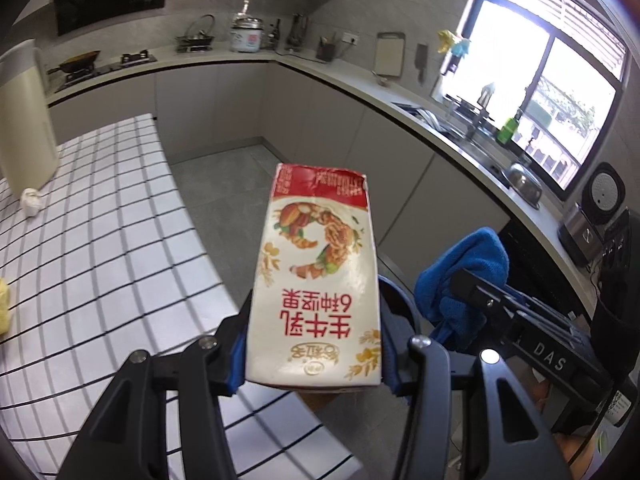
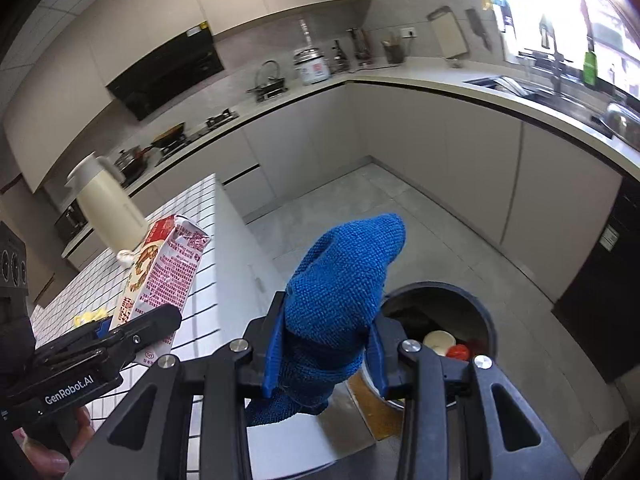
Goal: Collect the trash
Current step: 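Carry the carton and blue cloth over the black bin and open both tools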
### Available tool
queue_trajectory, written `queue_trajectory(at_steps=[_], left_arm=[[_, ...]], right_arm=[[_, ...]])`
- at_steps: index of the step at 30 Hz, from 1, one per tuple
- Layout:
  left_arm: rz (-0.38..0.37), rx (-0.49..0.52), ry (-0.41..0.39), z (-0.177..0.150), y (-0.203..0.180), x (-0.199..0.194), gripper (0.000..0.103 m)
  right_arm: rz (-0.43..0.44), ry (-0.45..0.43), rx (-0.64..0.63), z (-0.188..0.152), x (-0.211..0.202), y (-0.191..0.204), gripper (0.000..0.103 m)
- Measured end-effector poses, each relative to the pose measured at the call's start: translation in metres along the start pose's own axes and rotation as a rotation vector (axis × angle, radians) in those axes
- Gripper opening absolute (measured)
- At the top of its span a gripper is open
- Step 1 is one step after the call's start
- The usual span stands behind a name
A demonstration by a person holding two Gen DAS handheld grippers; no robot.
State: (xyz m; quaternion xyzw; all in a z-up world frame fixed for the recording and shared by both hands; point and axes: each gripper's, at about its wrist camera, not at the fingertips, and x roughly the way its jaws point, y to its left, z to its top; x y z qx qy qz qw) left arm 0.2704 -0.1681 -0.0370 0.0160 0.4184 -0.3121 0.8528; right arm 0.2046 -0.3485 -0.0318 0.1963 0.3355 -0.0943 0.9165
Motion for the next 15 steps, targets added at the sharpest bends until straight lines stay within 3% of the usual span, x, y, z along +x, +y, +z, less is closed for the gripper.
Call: queue_trajectory(at_steps=[8,15], left_arm=[[-0.029,0.025,0.059,-0.002,-0.038,0.042,0.052],[-0.013,0.014,0.146,-0.014,-0.060,0.093,0.052]], right_arm=[[-0.061,0.015,0.063,-0.003,-0.002,-0.071,0.038],[-0.097,0.083,0.077,-0.007,0.035,-0.123,0.038]])
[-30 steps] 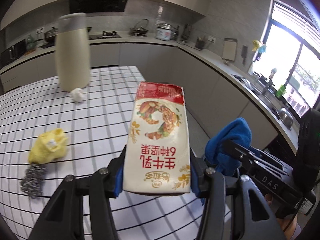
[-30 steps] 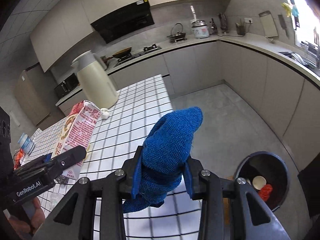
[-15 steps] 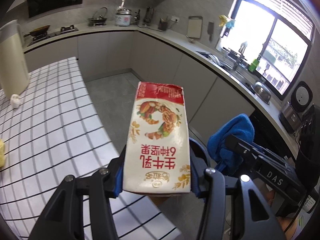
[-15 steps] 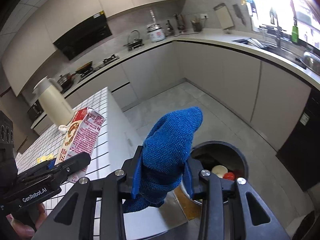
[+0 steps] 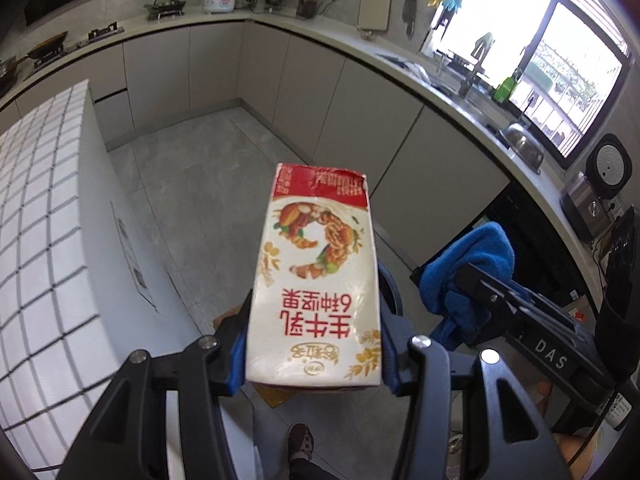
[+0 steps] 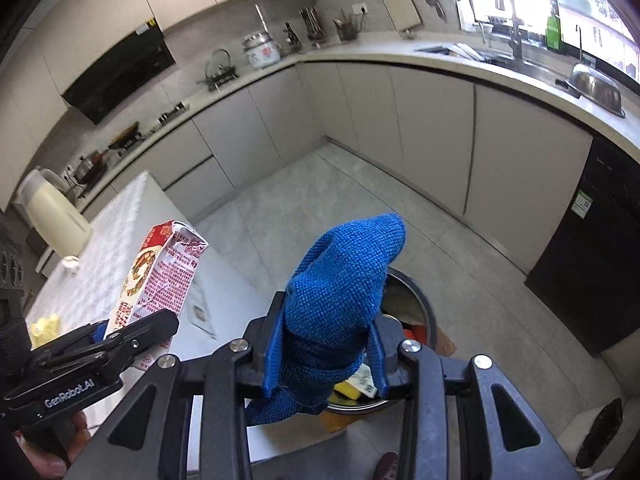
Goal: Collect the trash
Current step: 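Carry the carton and blue cloth over the black bin and open both tools, then move both tools back toward the island with the remaining items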
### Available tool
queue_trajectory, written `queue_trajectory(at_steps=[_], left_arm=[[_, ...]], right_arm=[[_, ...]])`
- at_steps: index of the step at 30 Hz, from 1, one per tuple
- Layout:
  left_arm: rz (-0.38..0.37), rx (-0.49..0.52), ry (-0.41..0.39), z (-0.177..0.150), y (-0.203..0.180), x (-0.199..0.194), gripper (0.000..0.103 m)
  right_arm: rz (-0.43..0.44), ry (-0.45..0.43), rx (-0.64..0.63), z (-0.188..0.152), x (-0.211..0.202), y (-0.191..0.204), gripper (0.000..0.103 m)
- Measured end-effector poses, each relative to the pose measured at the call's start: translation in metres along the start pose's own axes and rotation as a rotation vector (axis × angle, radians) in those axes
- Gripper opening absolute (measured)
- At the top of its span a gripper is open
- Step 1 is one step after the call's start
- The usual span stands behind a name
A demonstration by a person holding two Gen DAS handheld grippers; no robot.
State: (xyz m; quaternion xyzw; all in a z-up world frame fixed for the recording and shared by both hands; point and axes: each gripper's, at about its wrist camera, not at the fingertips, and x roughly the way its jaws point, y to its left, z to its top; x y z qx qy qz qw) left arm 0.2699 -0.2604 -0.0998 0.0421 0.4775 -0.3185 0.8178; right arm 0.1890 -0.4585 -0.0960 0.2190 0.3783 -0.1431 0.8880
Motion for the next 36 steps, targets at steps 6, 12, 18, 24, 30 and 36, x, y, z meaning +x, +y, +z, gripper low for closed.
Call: queue_trajectory(at_steps=[6,12,18,24,30,36], left_arm=[[0.037,-0.026,0.069,-0.006,-0.013,0.048,0.053],[0.049,-0.101,0.122,-0.013,-0.011,0.091,0.053],[0.032,-0.195,0.186,-0.019,-0.004,0.123,0.075],[0.072,-0.250,0.128,-0.014,-0.005,0.111,0.080],[0.123,-0.170,0.066,0.005,-0.027,0.059,0.080],[0.091,-0.126,0.029,0.019,-0.027,0.010,0.080]], right_arm=[[-0.016,0.079,-0.035,-0.002,0.052,-0.027,0.038],[0.011,0.175,-0.074,-0.008,0.113,-0.053,0.040],[0.007,0.234,-0.125,-0.013,0.158,-0.063,0.070],[-0.028,0.178,-0.091,-0.006,0.150,-0.077,0.070],[-0.018,0.149,-0.072,0.006,0.110,-0.071,0.070],[0.010,0.100,-0.059,0.013,0.060,-0.046,0.070]])
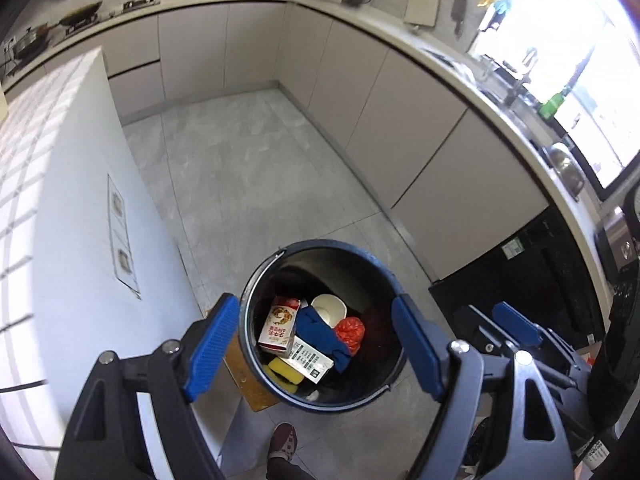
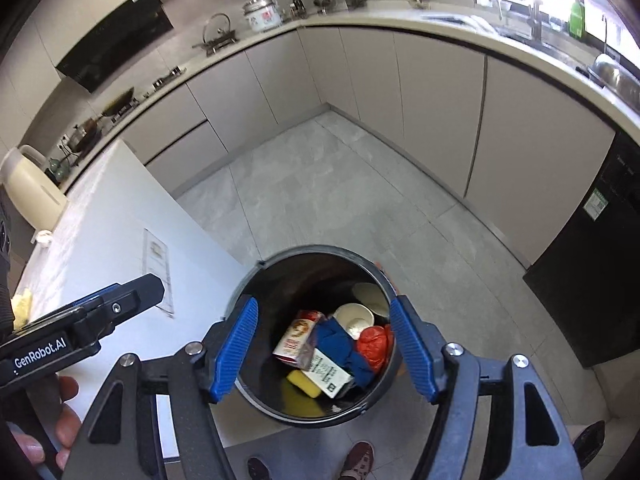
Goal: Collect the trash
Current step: 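Move both tools back toward the island with the remaining items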
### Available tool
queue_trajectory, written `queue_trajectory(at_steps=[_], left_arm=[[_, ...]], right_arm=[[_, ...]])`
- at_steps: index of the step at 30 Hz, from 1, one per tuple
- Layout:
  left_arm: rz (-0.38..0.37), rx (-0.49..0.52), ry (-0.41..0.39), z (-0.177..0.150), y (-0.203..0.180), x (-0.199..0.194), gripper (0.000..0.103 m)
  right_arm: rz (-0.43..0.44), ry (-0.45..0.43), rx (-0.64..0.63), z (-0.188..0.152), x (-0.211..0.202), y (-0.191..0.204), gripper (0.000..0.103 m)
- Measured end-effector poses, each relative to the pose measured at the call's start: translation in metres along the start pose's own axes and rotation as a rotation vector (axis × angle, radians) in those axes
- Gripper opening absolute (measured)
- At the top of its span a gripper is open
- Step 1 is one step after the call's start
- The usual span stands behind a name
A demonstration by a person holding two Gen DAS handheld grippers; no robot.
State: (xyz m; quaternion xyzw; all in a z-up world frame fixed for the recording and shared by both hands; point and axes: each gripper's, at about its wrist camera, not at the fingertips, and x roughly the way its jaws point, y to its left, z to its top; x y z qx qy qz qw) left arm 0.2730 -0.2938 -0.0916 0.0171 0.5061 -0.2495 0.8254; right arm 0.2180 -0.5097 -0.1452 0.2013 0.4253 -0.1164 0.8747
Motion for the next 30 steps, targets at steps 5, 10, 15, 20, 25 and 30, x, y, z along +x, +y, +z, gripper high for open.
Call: queue_trajectory(at_steps=[5,10,15,20,25,30], left_arm=[[-0.022,0.027,-0.024,-0.003,0.008,-0.034,0.080],[-0.015,0.056,-0.046,-0.011,0.025,-0.060,0.080],[-0.019,0.053,-0.069,-0.018,0.050,-0.088,0.080],[-0.001,0.041,-0.093,-0.028,0.078,-0.110,0.080],[0.026,0.012,-0.105,-0.039,0.110,-0.128,0.080],[0.068,-0.015,-0.131,-0.051,0.139,-0.148,0.080]], right_arm=[[-0.002,-0.041,0.008,-0.002,-0.036,0.024,0.070],[0.000,-0.077,0.012,-0.011,-0.066,0.053,0.070],[0.014,-0.094,0.007,-0.024,-0.090,0.090,0.071],[0.044,-0.112,-0.004,-0.033,-0.104,0.129,0.071],[0.079,-0.119,-0.045,-0.041,-0.109,0.171,0.071],[0.124,-0.116,-0.076,-0.047,-0.108,0.209,0.071]])
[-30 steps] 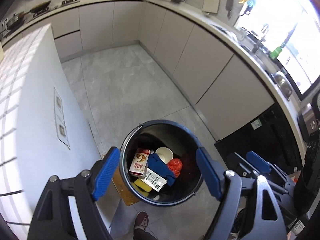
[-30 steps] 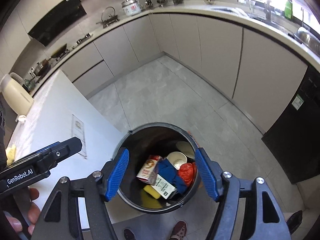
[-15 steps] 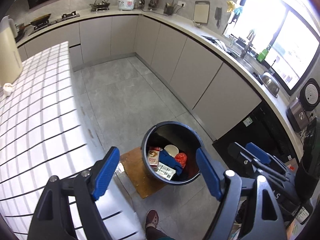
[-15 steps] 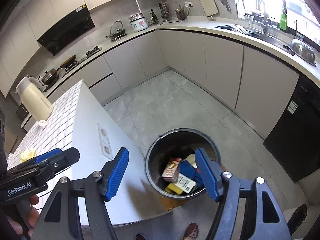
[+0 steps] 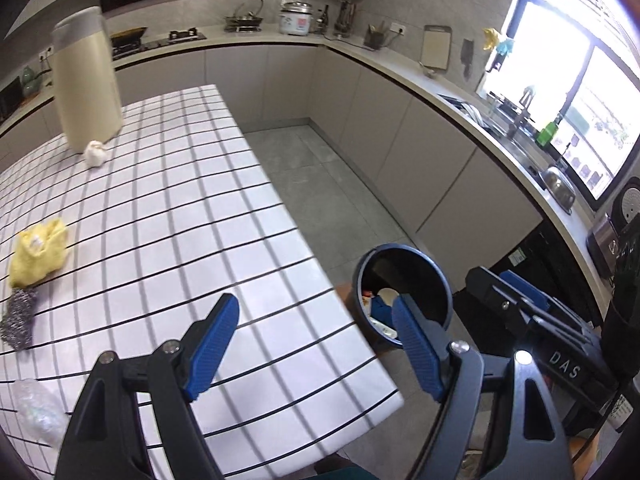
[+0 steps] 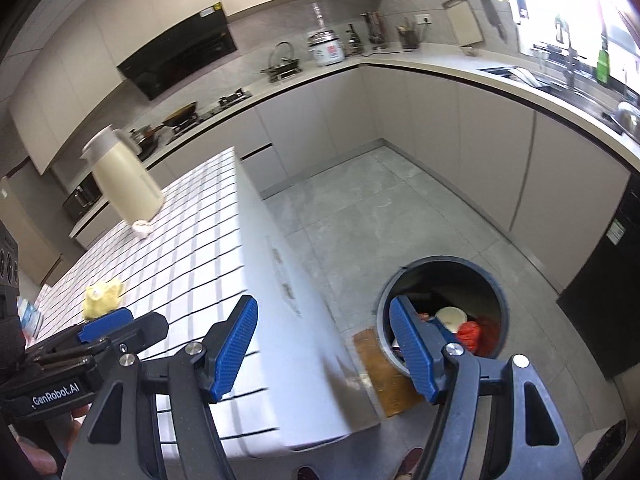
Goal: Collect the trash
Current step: 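Move both tools back toward the island with the remaining items, then lower the right tool onto the clear plastic bag and close it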
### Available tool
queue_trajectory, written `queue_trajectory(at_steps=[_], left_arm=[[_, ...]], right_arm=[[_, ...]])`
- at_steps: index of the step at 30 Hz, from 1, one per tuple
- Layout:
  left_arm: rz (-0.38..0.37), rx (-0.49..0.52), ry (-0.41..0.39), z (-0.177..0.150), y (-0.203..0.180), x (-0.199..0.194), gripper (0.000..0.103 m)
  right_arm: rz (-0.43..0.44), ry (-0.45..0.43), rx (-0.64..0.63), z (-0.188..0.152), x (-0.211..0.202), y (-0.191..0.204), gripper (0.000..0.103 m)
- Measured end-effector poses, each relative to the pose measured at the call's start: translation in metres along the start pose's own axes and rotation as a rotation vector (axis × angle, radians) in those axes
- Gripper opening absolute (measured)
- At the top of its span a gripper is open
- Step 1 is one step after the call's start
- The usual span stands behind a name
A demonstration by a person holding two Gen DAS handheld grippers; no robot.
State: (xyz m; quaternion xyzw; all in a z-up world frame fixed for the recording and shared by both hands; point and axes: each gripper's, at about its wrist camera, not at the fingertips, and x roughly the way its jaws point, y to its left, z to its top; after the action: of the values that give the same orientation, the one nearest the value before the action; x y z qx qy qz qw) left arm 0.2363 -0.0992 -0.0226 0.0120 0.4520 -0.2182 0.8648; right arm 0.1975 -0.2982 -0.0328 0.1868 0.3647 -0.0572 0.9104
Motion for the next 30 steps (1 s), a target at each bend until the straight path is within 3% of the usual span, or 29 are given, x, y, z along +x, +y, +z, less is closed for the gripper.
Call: queue_trajectory(at_steps=[13,17,30], left_arm=[[0.134,-0.126,-0.067,-0.031,0.089,-0.048,0.080],[0.213,-0.182,-0.102,-0.048,0.125,-0.065,0.080],[0.381,-0.383,-0.127,-0.093,0.228,-0.110,0.080]], right_arm=[[0.153,0.042,-0.118,-0.015,0.029,0.108,0.071],[0.209,0.070,-0.176,-0.024,0.041,0.147,0.071],[0.401,0.162,-0.354,-0.077,0.067,0.269,0.071]])
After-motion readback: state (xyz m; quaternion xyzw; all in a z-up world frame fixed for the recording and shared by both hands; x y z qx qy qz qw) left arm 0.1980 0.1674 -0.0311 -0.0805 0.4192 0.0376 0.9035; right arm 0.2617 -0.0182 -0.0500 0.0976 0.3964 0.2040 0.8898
